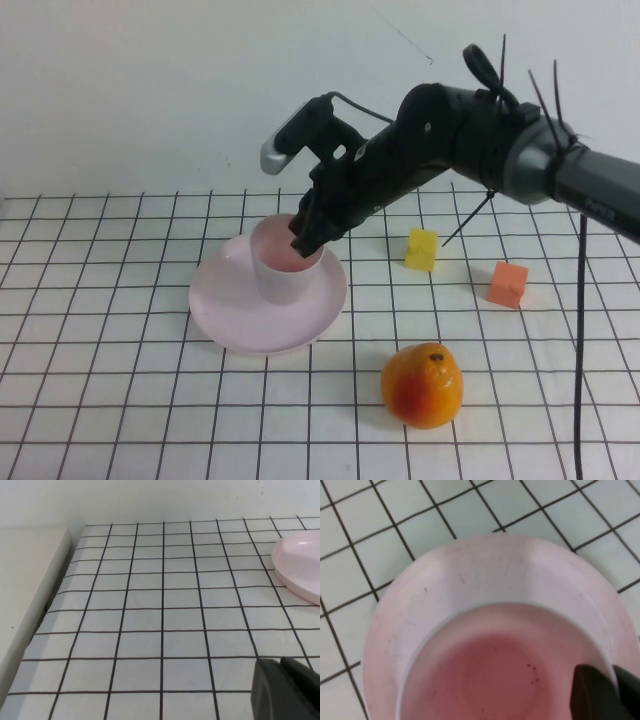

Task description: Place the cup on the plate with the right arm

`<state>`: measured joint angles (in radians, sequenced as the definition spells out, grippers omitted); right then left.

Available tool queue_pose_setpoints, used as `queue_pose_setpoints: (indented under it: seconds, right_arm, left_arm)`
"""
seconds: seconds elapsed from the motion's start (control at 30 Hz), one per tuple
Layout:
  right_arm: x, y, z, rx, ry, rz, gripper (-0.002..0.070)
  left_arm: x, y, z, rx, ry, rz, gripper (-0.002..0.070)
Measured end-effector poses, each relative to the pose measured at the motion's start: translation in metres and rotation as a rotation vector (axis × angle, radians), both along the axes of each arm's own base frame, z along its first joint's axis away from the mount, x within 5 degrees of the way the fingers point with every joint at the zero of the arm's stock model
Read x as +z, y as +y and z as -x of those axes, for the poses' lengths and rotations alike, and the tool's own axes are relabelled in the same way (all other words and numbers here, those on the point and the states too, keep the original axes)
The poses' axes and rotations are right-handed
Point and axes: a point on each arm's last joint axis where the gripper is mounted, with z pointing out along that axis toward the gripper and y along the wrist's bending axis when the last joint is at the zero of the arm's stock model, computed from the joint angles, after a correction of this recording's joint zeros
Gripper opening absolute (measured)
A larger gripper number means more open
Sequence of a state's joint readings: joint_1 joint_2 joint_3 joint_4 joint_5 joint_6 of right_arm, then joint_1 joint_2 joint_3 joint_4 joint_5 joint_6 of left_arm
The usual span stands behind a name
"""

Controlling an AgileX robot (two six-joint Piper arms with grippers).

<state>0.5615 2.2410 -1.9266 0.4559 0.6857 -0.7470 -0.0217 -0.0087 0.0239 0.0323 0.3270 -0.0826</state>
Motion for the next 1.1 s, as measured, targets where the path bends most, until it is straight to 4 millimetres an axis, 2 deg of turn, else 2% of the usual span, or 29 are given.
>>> queue_pose_setpoints:
  seconds: [0.17, 0.3, 0.43, 0.57, 0.63, 0.8, 0.9, 1.0, 1.1]
  right_arm:
    - [-0.026, 0.006, -0.003, -0.017, 0.057, -0.015, 0.0024]
    - [-0.035, 0.009, -0.006, -0.039, 0.076, -0.045, 0.0028]
    - [-0.033, 0.010, -0.008, -0.065, 0.062, -0.081, 0.0077]
    - [-0.024, 0.014, -0.010, -0.084, 0.063, -0.138, 0.0196]
    - [-0.015, 0.016, -0.012, -0.076, 0.055, -0.157, 0.0225]
    - [0.021, 0.021, -0.013, -0.002, 0.012, -0.170, 0.0238]
    - [0.055, 0.014, -0.009, 0.076, -0.065, -0.077, 0.0177]
    - [0.102, -0.006, -0.001, 0.105, -0.166, 0.066, 0.0059]
    - [0.149, -0.039, 0.009, 0.039, -0.262, 0.238, 0.0015]
  left_arm:
    - [0.000, 0.000, 0.000, 0.000, 0.000, 0.000, -0.0003]
    - [0.000, 0.000, 0.000, 0.000, 0.000, 0.000, -0.0003]
    - [0.000, 0.000, 0.000, 0.000, 0.000, 0.000, -0.0003]
    - [0.000, 0.000, 0.000, 0.000, 0.000, 0.000, -0.0003]
    - [0.000, 0.000, 0.000, 0.000, 0.000, 0.000, -0.0003]
    - [0.000, 0.000, 0.000, 0.000, 0.000, 0.000, -0.0003]
    - [0.000, 0.000, 0.000, 0.000, 0.000, 0.000, -0.0003]
    - [0.000, 0.000, 0.000, 0.000, 0.000, 0.000, -0.0003]
    - [0.000, 0.000, 0.000, 0.000, 0.000, 0.000, -0.0003]
